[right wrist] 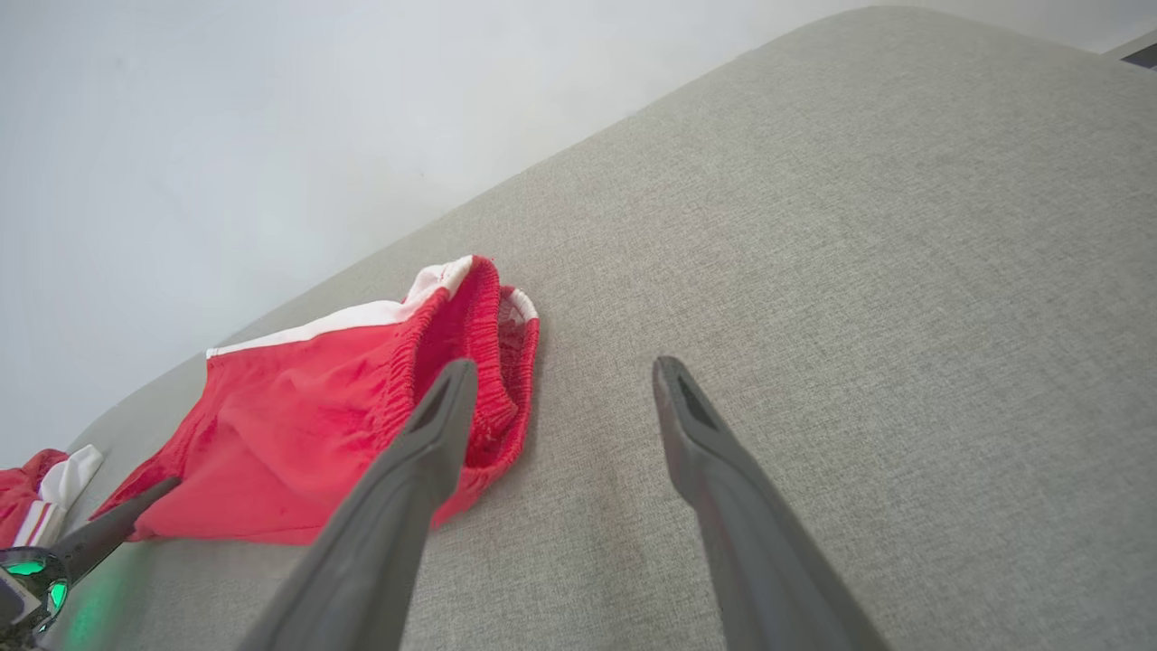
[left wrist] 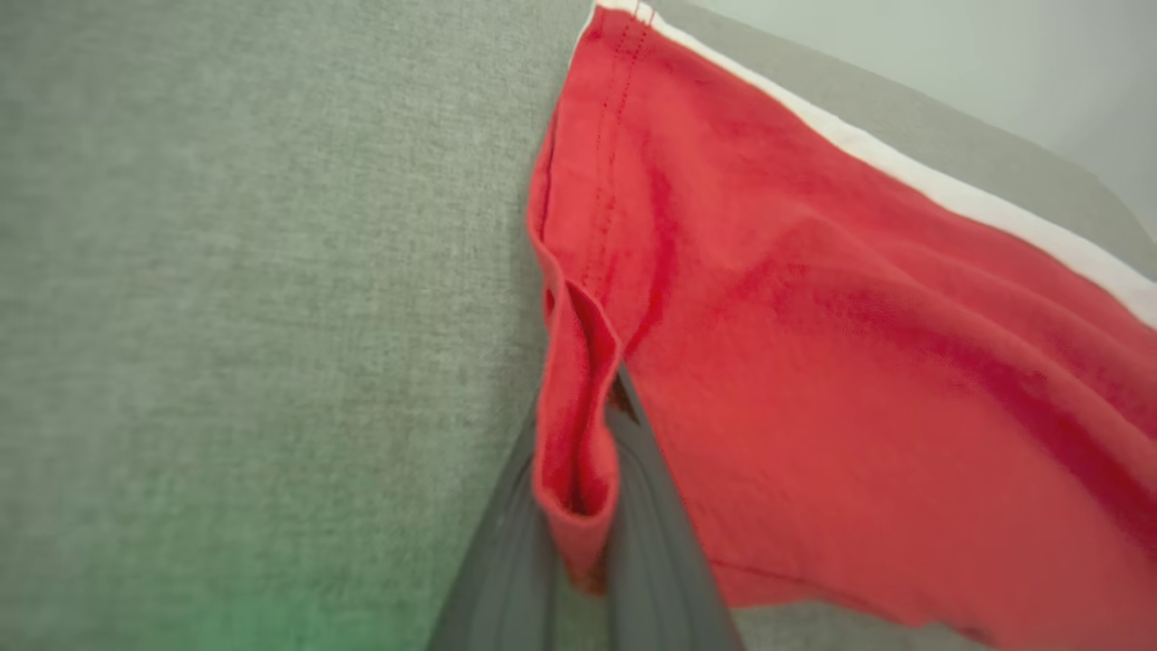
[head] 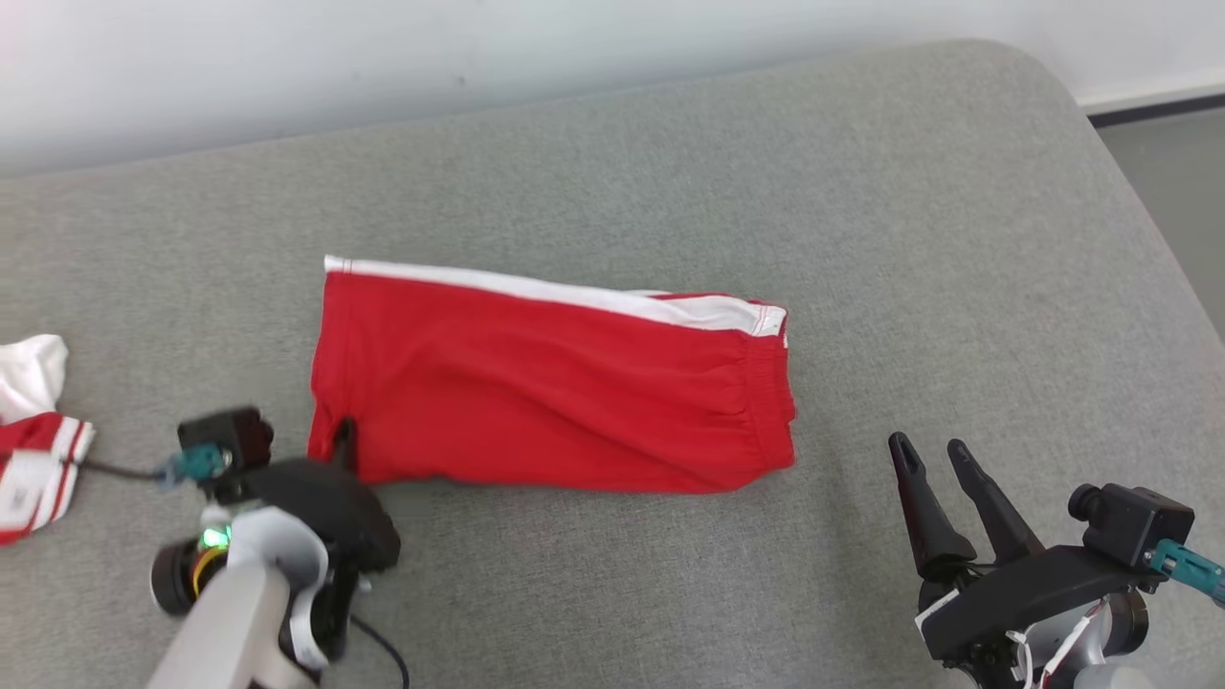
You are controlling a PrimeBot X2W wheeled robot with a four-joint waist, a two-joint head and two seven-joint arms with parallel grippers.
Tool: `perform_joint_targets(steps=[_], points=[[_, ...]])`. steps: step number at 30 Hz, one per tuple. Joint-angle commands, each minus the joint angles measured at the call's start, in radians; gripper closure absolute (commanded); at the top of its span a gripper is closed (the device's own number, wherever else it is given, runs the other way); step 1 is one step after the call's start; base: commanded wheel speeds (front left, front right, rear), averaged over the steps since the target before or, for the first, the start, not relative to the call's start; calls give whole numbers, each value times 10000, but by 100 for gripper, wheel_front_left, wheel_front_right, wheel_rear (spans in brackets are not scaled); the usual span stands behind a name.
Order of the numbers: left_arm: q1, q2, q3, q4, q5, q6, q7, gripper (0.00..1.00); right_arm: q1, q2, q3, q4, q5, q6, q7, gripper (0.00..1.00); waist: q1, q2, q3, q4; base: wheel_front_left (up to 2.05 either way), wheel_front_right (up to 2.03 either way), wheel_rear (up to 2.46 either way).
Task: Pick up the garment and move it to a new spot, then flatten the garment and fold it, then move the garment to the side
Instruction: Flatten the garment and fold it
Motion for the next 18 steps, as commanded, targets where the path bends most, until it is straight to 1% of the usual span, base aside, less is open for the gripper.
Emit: perform_joint_targets(steps=[1,7,11,12,13,14,15,18], points=[[378,35,31,-37,-121,123,-33,100,111,-3,-27,-14,-4,-17,15,0,0,0,-120,111,0,0,0],[1511,-9,23,-1511,-68,641,-43,100,246,0,-142,-94,-50,-17,55,0,0,0,-310,321,0,0,0],[2103,90,-22,-2410,9,932,8,100,267,0,-229,-150,-78,-17,89,0,0,0,-365,474,0,0,0],[2183,131,-32,-2577,50,982,-31,100,275,-2,-243,-156,-82,-18,103,0,0,0,-380,514,0,0,0],[2256,184,-136,-2717,107,904,7,98,276,-2,-256,-159,-94,-17,118,0,0,0,-396,553,0,0,0],[2322,202,-239,-2834,142,816,24,63,267,-2,-270,-151,-103,-17,137,0,0,0,-414,593,0,0,0],[2356,222,-229,-2899,142,824,-72,0,242,-2,-250,-145,-103,-17,139,0,0,0,-425,618,0,0,0],[2376,257,-278,-2995,298,901,-217,0,164,-2,-213,-124,-103,-17,152,0,0,0,-478,703,0,0,0]])
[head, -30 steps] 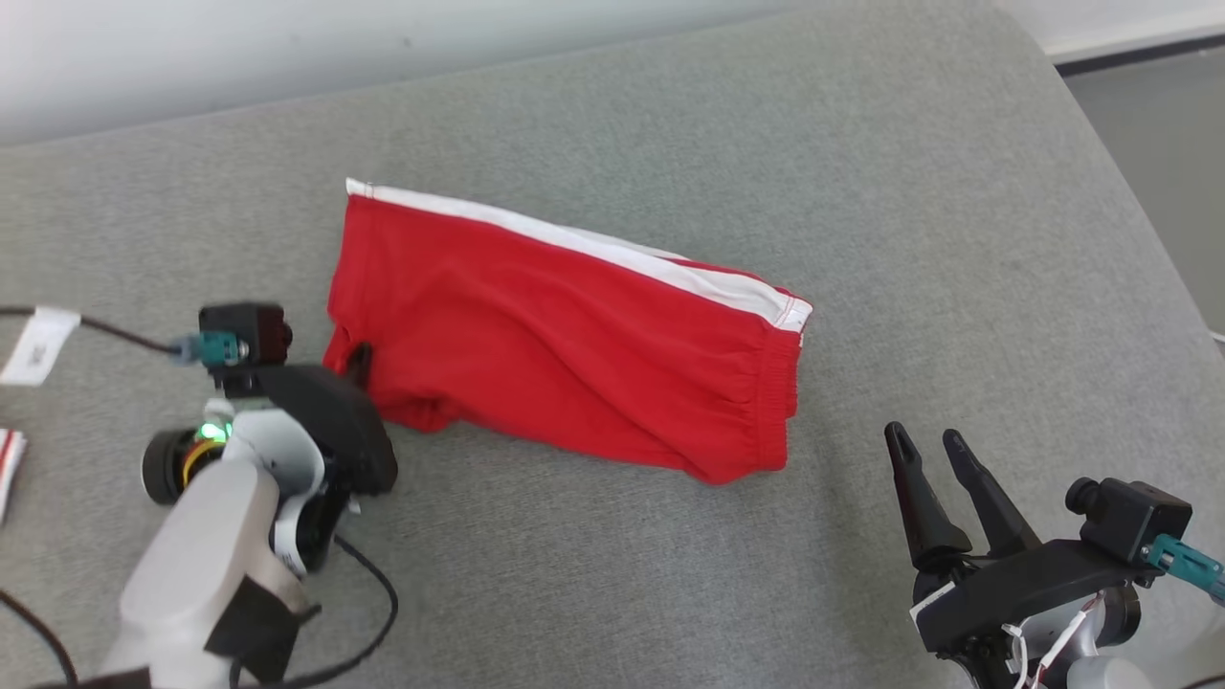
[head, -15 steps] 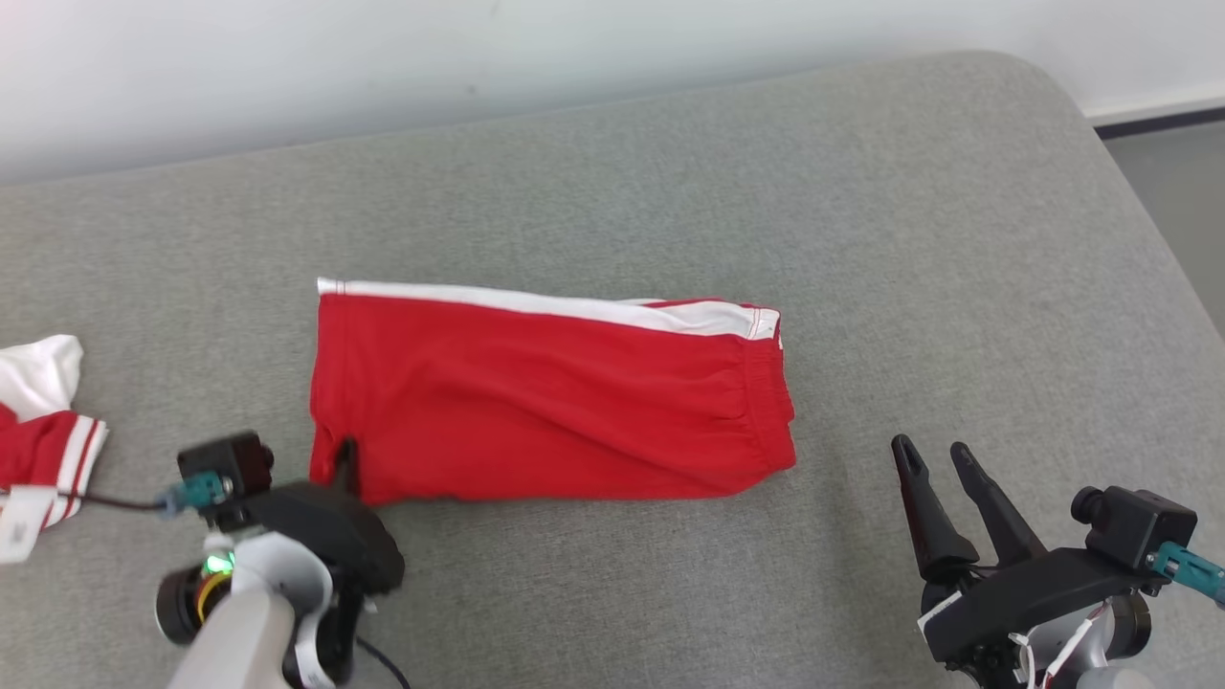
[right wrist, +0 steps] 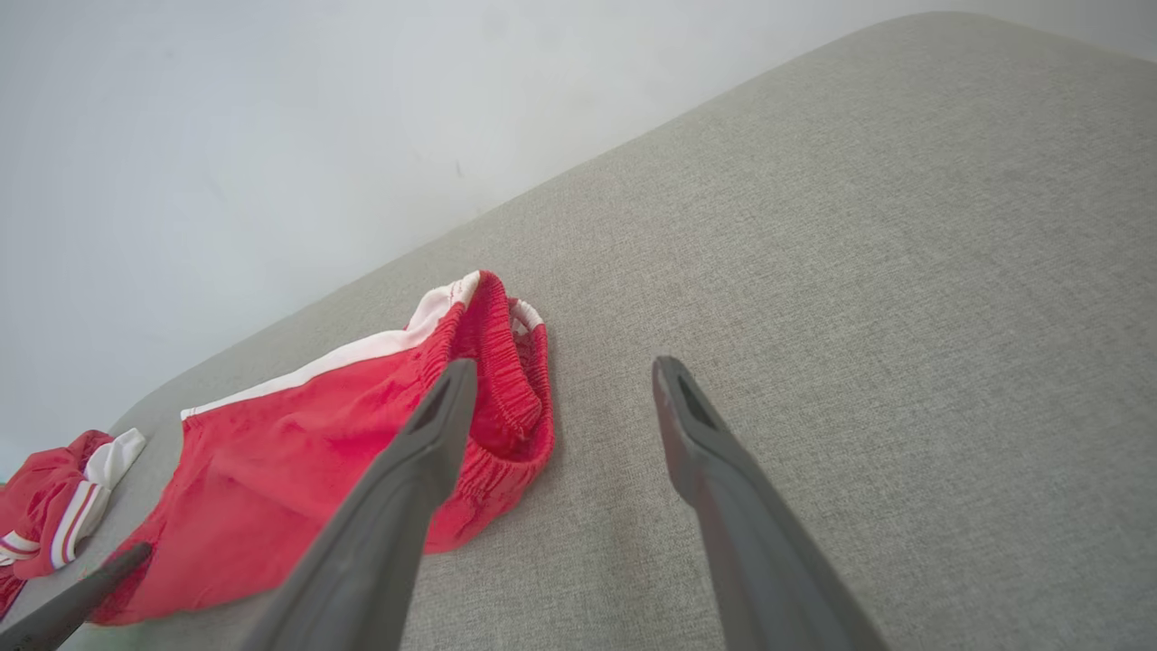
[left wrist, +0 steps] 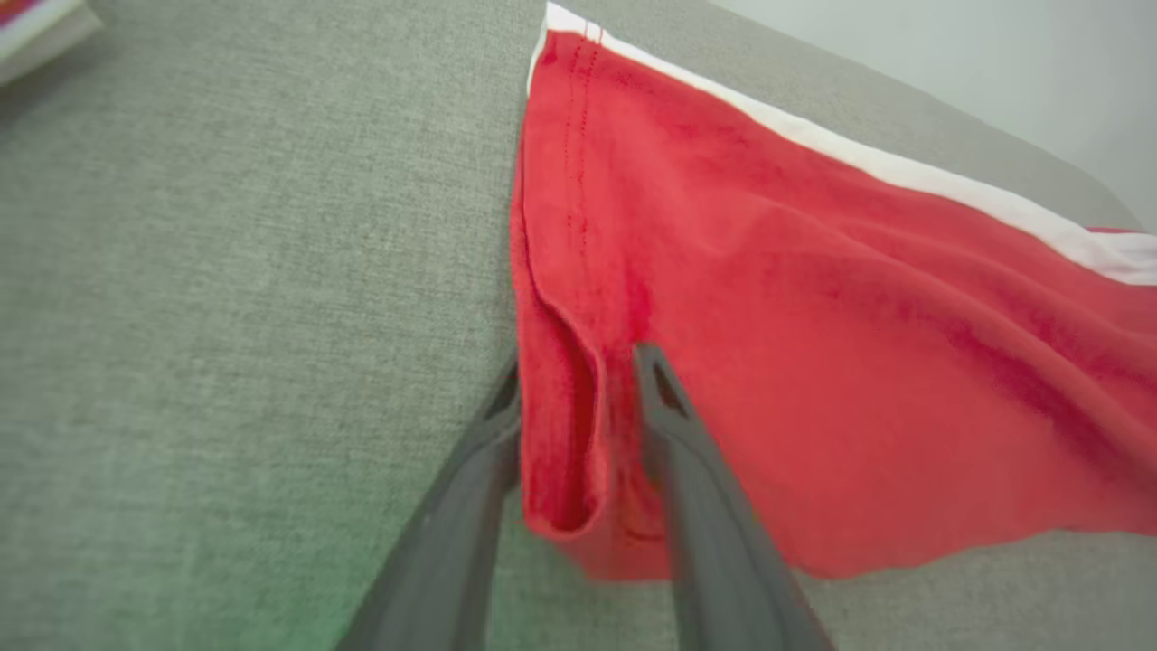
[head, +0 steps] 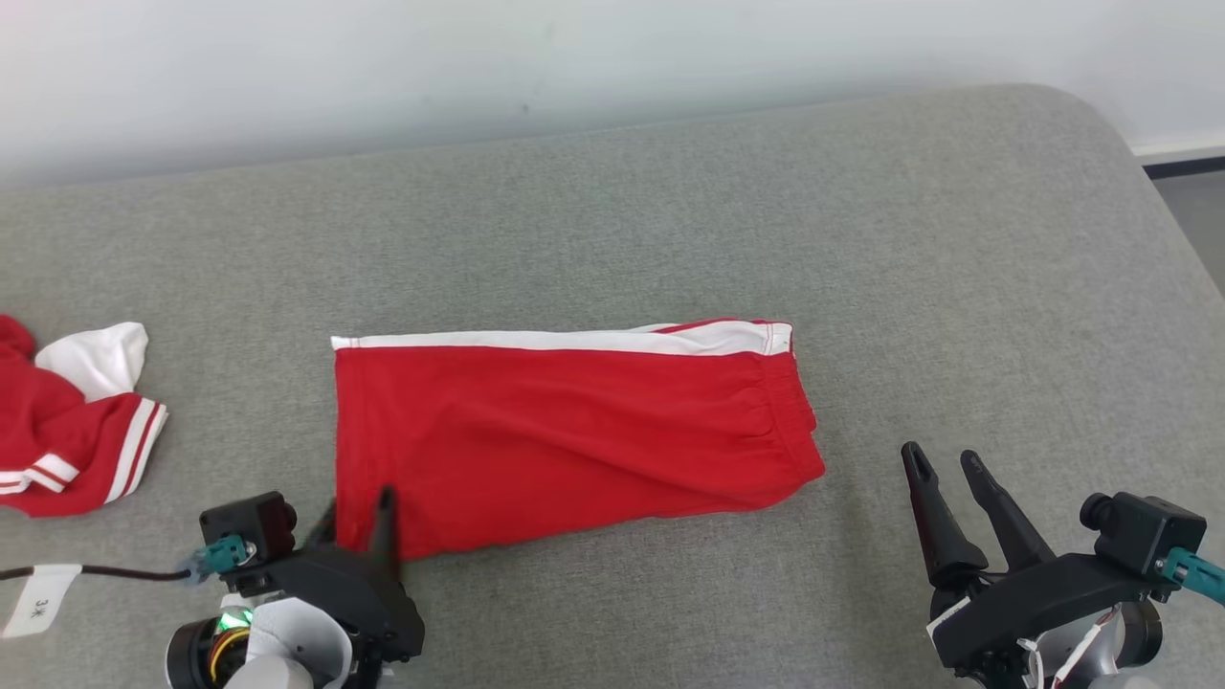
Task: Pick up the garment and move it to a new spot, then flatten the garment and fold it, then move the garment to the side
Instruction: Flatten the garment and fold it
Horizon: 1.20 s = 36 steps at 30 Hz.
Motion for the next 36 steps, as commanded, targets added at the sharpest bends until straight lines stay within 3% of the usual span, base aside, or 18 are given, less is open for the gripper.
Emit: perform_joint_targets(steps=[1,9,16,22,29,36], points=[[100,24,-25,-93,131,39,-181,0,-41,0,5,-1,-38,-17,-3,0,0,0,-76,93,0,0,0],[268,-130,-42,-312,294,-414,-1498,0,-21,3,-581,180,-283,-17,200,0,0,0,-310,542,0,0,0],[153,260,-533,-927,1232,-1104,-3032,0,-226,2,-1024,91,-769,-17,782,0,0,0,-488,1031,0,0,0],[560,353,-627,-1466,1984,-1172,-3709,0,-444,-3,-1349,257,-1076,-17,1546,0,0,0,-740,1513,0,0,0],[1086,96,-461,-2006,2476,-1351,-3796,0,-1122,-13,-2003,869,-1644,-17,3140,0,0,0,-934,2171,0,0,0],[1547,-354,206,-2439,2940,-1614,-3803,0,-1979,-4,-2559,636,-2366,-17,5177,0,0,0,-1008,2780,0,0,0]])
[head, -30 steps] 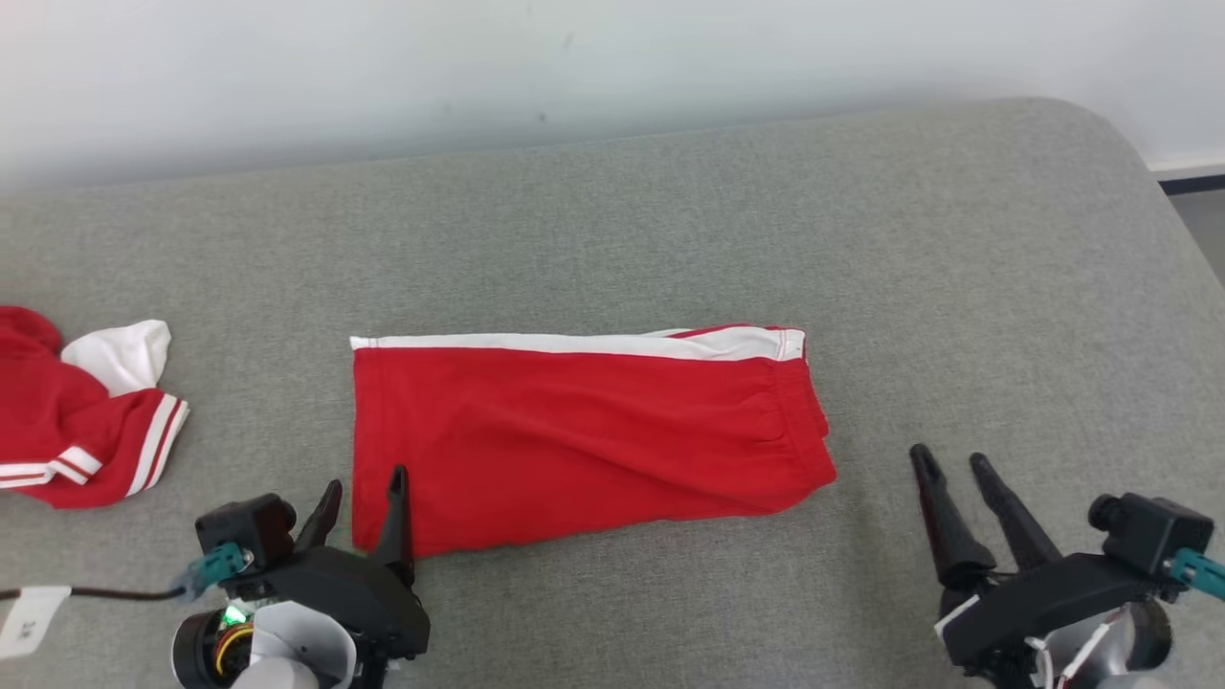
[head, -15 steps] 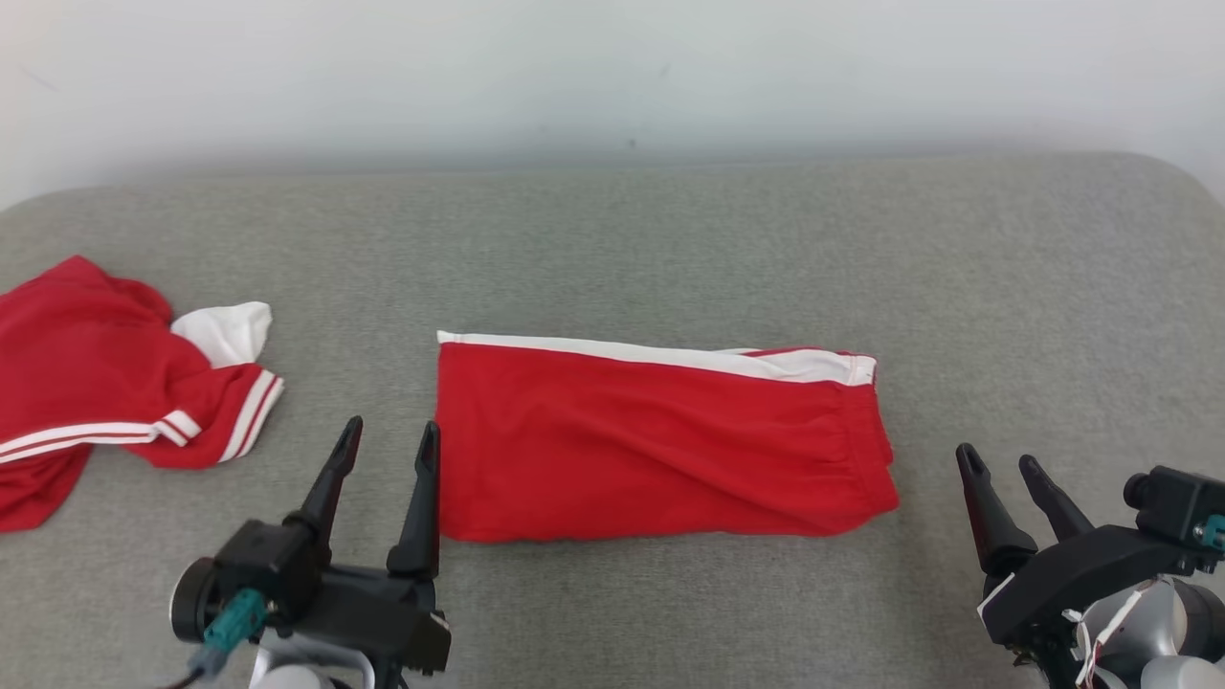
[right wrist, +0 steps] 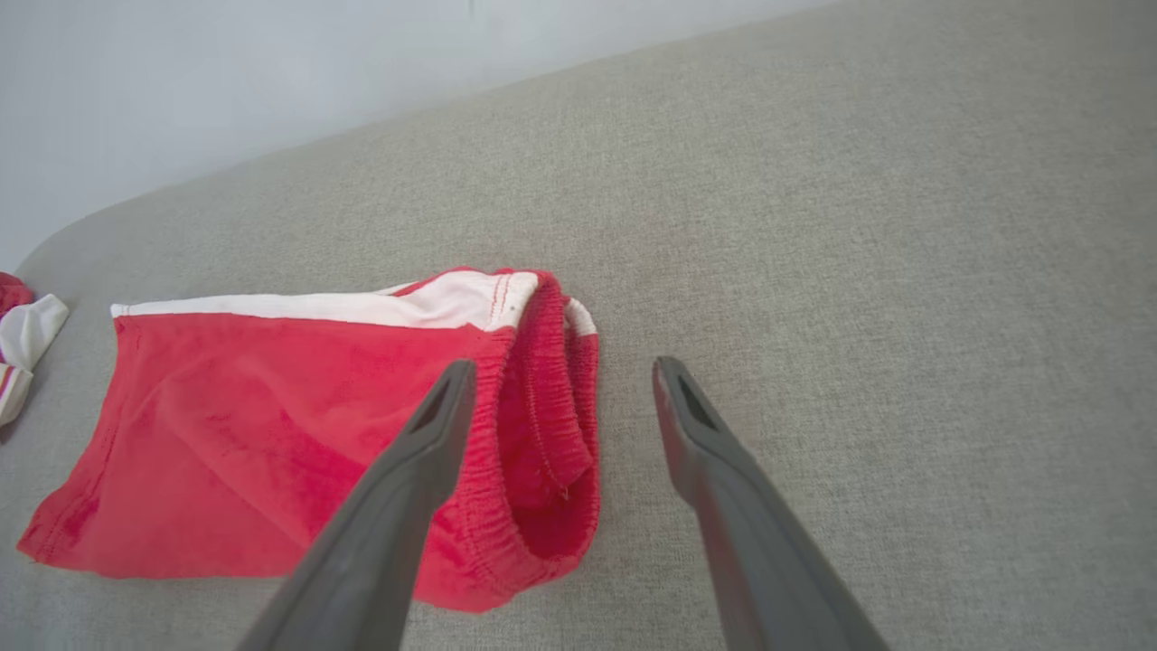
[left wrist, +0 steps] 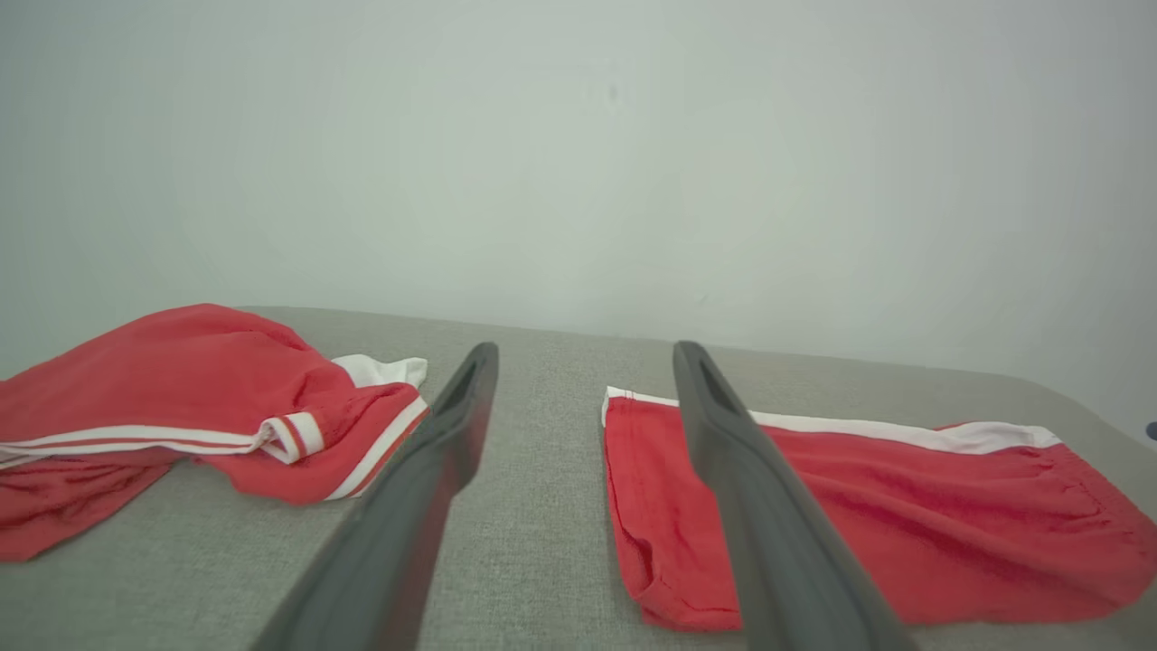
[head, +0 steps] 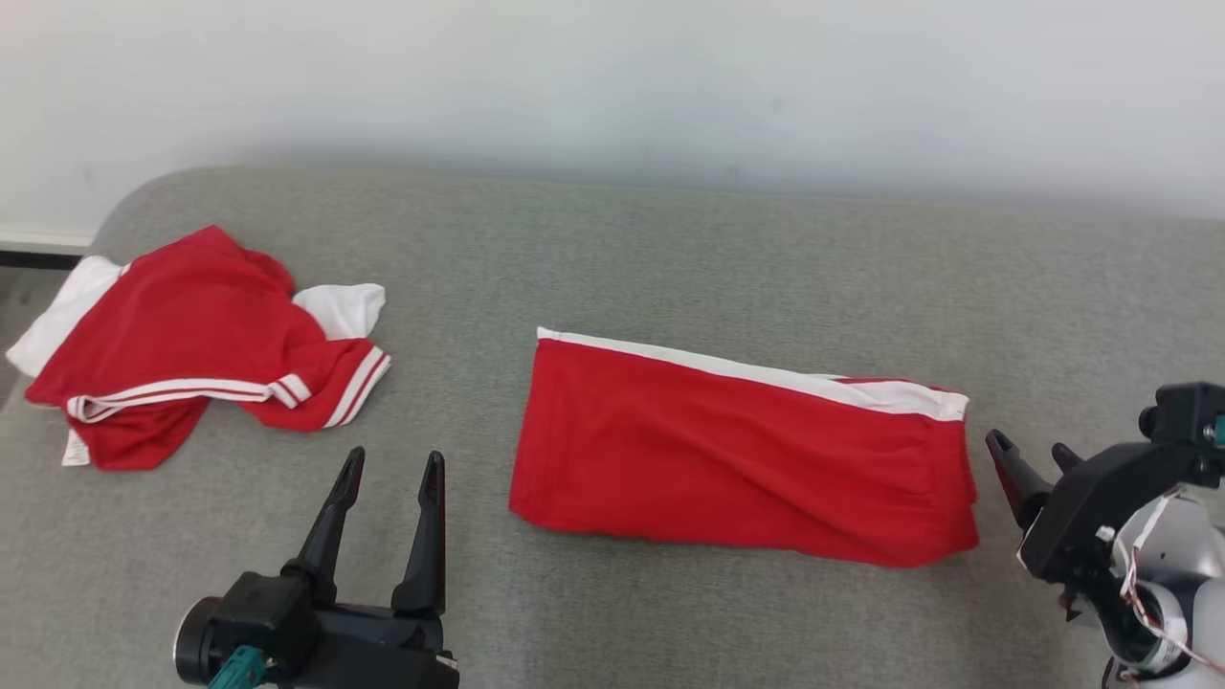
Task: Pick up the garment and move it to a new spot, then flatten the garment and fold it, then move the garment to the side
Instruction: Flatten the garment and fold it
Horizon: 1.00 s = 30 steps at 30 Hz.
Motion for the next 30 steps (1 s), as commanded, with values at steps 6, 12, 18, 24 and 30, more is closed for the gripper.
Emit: perform_joint_targets(steps=[6,12,18,24,30], points=[[324,-342,338,4,282,-312,-37,0,-437,-9,86,-608,-710,-19,1985,0,0,0,42,412,0,0,0],[251,-596,567,103,508,-611,-38,0,-735,-3,-163,-809,-1567,-19,3082,0,0,0,284,499,0,0,0],[125,-823,705,267,688,-824,-38,0,-860,-3,-309,-717,-1717,-19,3465,0,0,0,518,602,0,0,0],[36,-965,831,363,797,-969,-39,0,-909,-3,-428,-553,-1858,-19,3523,0,0,0,692,699,0,0,0],[-66,-1085,989,368,841,-1071,-39,0,-949,-3,-559,-209,-1986,-19,3554,0,0,0,863,818,0,0,0]])
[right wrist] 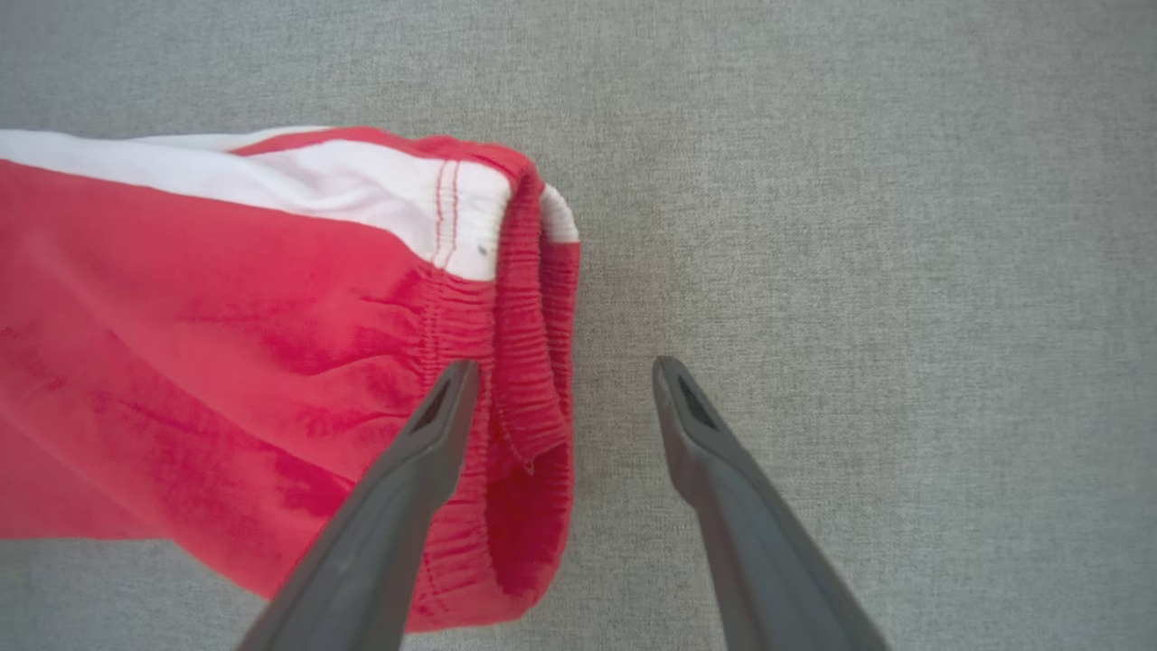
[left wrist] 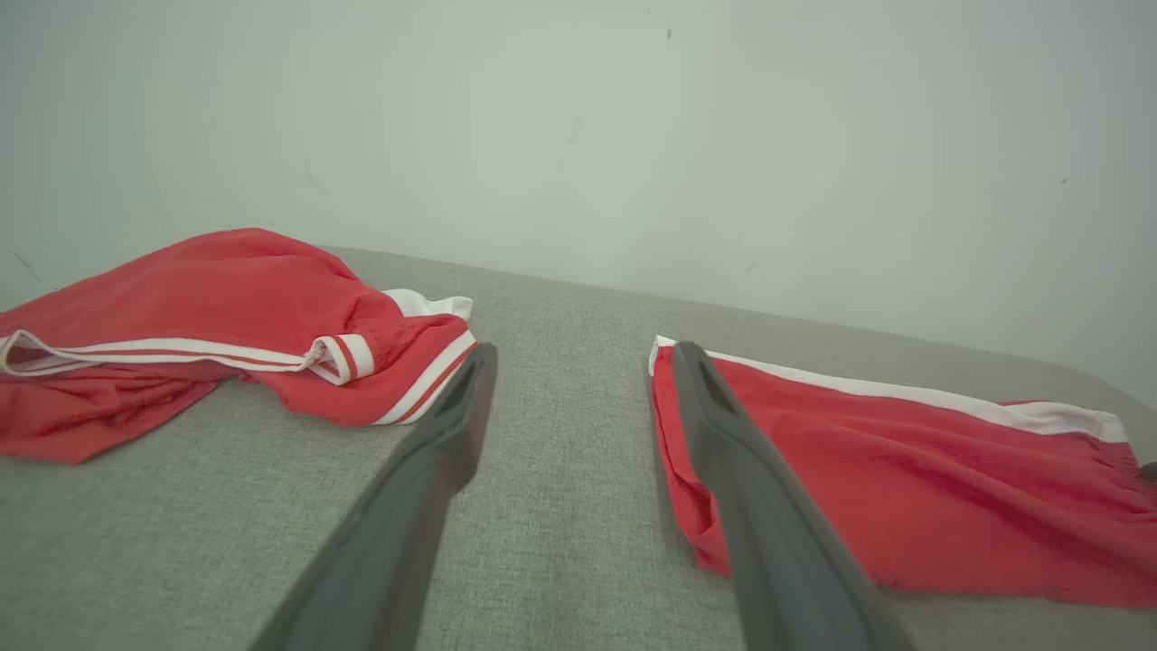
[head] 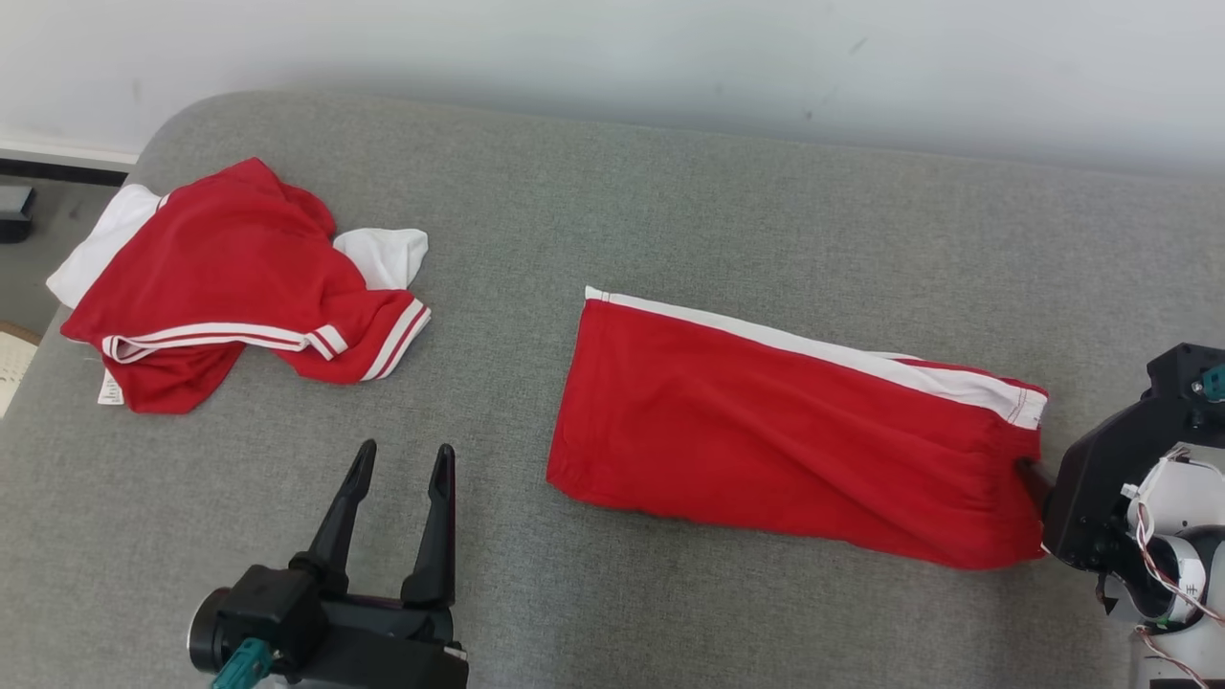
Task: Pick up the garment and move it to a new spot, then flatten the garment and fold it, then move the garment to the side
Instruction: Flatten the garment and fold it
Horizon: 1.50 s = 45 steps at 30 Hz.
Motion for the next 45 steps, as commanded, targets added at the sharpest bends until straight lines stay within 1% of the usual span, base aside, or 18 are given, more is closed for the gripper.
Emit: perform_joint_targets(steps=[1,9,15,21,22,23,24,25,27,28,29,37,45], points=[[-163,-62,58,-40,58,-30,-39,0,-51,-3,-27,113,-66,-17,1,0,-1,-1,71,73,0,0,0],[-253,-145,201,-126,194,-166,-39,0,-389,-1,-325,994,-164,-18,76,0,-1,-1,335,375,0,0,0],[-302,-215,239,-87,229,-213,-39,0,-736,14,-313,1759,-114,-17,18,0,-1,-1,476,549,0,0,0],[-334,-263,266,-25,258,-278,-39,0,-1147,42,-96,2592,182,-17,-65,0,-1,-1,551,646,0,0,0],[-337,-270,272,-20,260,-288,-39,0,-1214,54,-34,2720,231,-17,-90,4,-1,-1,561,654,0,0,0],[-339,-275,278,-17,264,-295,-39,0,-1269,65,19,2836,273,-15,-93,15,-1,-1,574,660,0,0,0],[-340,-284,274,-11,270,-278,-39,0,-1314,69,44,2929,264,-15,-122,44,-1,-1,586,668,0,0,0],[-339,-289,269,-3,275,-279,-39,0,-1352,72,44,3013,250,-15,-165,55,-1,-1,589,677,0,0,0],[-320,-301,256,8,275,-290,-39,0,-1424,66,24,3146,175,-15,-246,78,-1,-1,597,684,0,0,0],[-321,-309,258,14,272,-282,-39,0,-1439,54,-11,3178,113,-15,-314,96,-1,-1,600,681,0,0,0],[-323,-311,265,20,269,-287,-39,0,-1461,37,-64,3195,34,-15,-397,100,-1,-1,602,672,0,0,0],[-332,-330,333,53,290,-312,-39,0,-1821,-41,-772,2887,-840,-20,-712,100,-1,-1,577,500,0,0,0],[-453,-299,268,130,311,-339,-39,0,-2345,-14,-1836,2230,-2350,-19,-612,100,-1,-1,524,447,0,0,0]])
